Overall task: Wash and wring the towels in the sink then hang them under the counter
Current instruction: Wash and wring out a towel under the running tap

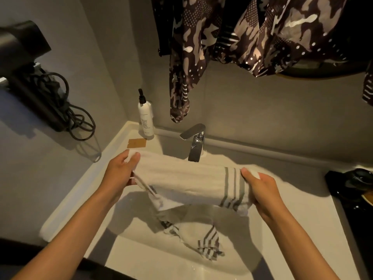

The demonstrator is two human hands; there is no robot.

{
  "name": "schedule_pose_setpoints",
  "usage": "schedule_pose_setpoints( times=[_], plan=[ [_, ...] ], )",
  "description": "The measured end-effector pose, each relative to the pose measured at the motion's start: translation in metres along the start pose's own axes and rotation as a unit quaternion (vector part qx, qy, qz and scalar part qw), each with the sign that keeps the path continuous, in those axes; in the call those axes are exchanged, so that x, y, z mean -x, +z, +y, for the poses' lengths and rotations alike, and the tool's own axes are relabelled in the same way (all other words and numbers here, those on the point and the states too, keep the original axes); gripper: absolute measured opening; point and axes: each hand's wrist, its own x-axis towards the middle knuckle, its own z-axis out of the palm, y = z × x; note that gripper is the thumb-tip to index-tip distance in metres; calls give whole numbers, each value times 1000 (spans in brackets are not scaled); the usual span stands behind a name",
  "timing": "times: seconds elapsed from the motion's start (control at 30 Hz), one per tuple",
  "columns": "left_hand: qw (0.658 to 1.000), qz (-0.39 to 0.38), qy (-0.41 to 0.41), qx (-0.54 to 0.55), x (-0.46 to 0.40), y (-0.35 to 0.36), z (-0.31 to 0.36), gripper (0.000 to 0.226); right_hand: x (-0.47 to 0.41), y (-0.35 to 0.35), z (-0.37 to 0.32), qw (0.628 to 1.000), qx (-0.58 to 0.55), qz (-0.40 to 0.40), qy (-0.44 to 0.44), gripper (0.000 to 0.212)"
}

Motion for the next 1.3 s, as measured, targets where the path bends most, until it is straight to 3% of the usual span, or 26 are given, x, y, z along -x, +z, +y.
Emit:
schedule_pose_setpoints(
  times=[0.07, 0.17, 0.27, 0.33, 0.4, 0.43, 0.5, 0.53, 0.6, 0.67, 0.77, 0.83, 1.0, 1.13, 1.2, 1.27, 1.3],
  plan=[
    [997, -54, -20, -57, -6, -7, -1, 17, 0, -7, -4, 1000, -22, -14, -16, 20],
    [980, -181, -68, -53, -13, -16, 5, 25, -1, -17, -12, 993, -106, -57, -15, 25],
    [960, -263, -92, 21, -14, -17, 6, 68, -3, -28, -14, 973, -207, -99, -21, 28],
    [970, -228, -86, 21, -12, -8, 3, 84, -3, -37, -15, 955, -268, -123, -13, 24],
    [983, -149, -95, 53, -10, 4, -5, 76, -3, -42, -12, 957, -256, -137, -5, 25],
    [977, -129, -119, 118, -10, 11, -8, 68, -3, -42, -10, 964, -230, -133, -4, 26],
    [929, -128, -178, 298, -11, 21, -10, 50, -2, -41, -6, 981, -165, -104, -8, 25],
    [918, -130, -185, 326, -11, 25, -10, 40, -1, -41, -5, 986, -141, -93, -12, 22],
    [964, -127, -137, 191, -13, 27, -6, 24, 1, -44, -5, 990, -110, -81, -18, 21],
    [987, -157, -39, -14, -16, 21, -5, 37, 1, -52, -6, 994, -77, -75, -34, 21],
    [953, -204, 63, -214, -17, 9, 4, 45, -2, -68, -8, 989, 67, -74, -113, 17],
    [918, -172, 153, -324, -19, 8, 8, 32, -2, -74, -10, 978, 136, -58, -145, 20],
    [866, -96, 289, -398, -20, 8, 21, 20, -3, -79, -8, 967, 155, -12, -200, 43],
    [814, -115, 337, -458, -18, 8, 49, 27, 4, -82, -19, 982, -4, -29, -189, 13],
    [800, -94, 365, -466, -14, 8, 72, 20, 7, -86, -23, 981, -38, -26, -189, 17],
    [816, -66, 390, -421, -5, 7, 95, 13, 8, -91, -26, 979, -85, -16, -183, 15],
    [843, -75, 390, -363, 2, 7, 106, 11, 10, -93, -29, 977, -117, -18, -177, 12]
  ],
)
